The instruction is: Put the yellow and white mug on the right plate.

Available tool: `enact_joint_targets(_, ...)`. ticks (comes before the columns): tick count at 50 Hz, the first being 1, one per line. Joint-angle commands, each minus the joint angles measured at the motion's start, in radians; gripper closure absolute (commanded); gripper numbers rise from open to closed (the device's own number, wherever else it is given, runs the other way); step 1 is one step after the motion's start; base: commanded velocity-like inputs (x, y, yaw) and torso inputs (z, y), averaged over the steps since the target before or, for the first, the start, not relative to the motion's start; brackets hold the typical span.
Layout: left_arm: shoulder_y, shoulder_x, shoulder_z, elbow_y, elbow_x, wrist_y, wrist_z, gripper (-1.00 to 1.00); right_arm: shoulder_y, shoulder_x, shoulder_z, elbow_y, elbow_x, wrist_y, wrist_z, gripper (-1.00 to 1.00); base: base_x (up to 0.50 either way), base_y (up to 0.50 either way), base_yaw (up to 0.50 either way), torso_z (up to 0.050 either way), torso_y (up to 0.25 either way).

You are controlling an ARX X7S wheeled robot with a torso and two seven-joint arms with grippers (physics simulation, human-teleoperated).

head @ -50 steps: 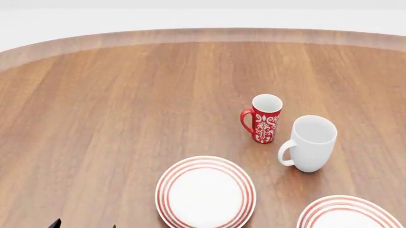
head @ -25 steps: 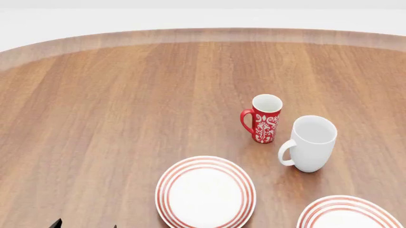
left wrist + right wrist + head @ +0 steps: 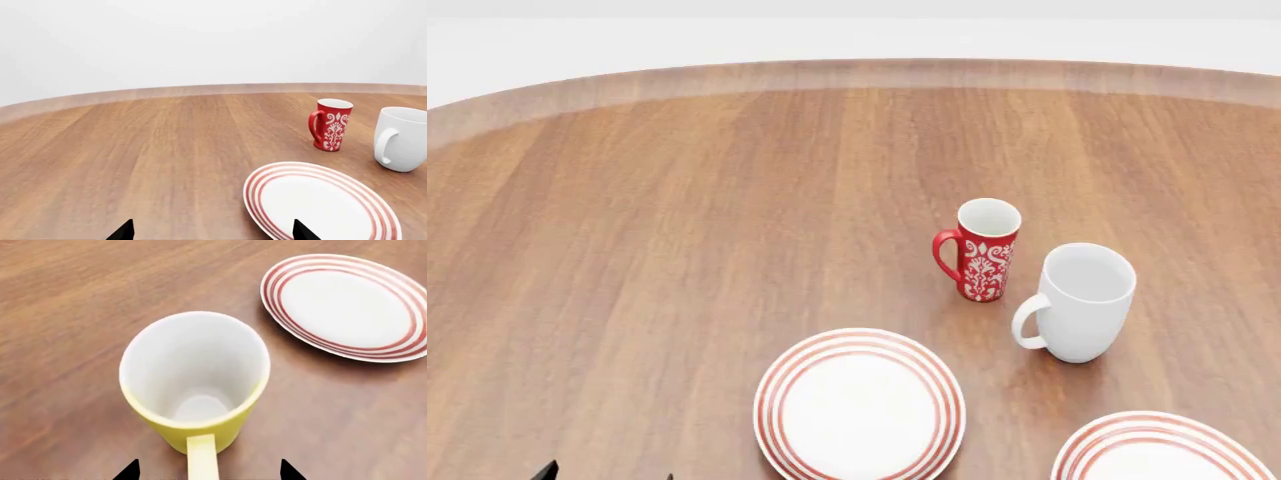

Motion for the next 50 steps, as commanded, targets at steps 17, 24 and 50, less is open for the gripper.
enact_joint_targets(17, -0.006, -0.007, 0.01, -0.008, -0.011, 0.005, -0.008, -1.0, 0.094, -0.088, -0.068, 0.212, -0.057, -0.042, -0.035, -1.0, 0.0, 0.0, 0.0, 0.0, 0.0)
enact_joint_targets(24, -0.008, -0.009, 0.012, -0.01, -0.012, 0.006, -0.01, -1.0, 0.1, -0.097, -0.079, 0.241, -0.067, -0.054, -0.04, -1.0, 0.0, 0.0, 0.0, 0.0, 0.0)
enact_joint_targets(50, -0.01, -0.017, 0.024, -0.012, -0.021, 0.011, -0.019, -1.0, 0.092, -0.105, -0.069, 0.269, -0.054, -0.082, -0.03, 1.0, 0.0, 0.0, 0.0, 0.0, 0.0)
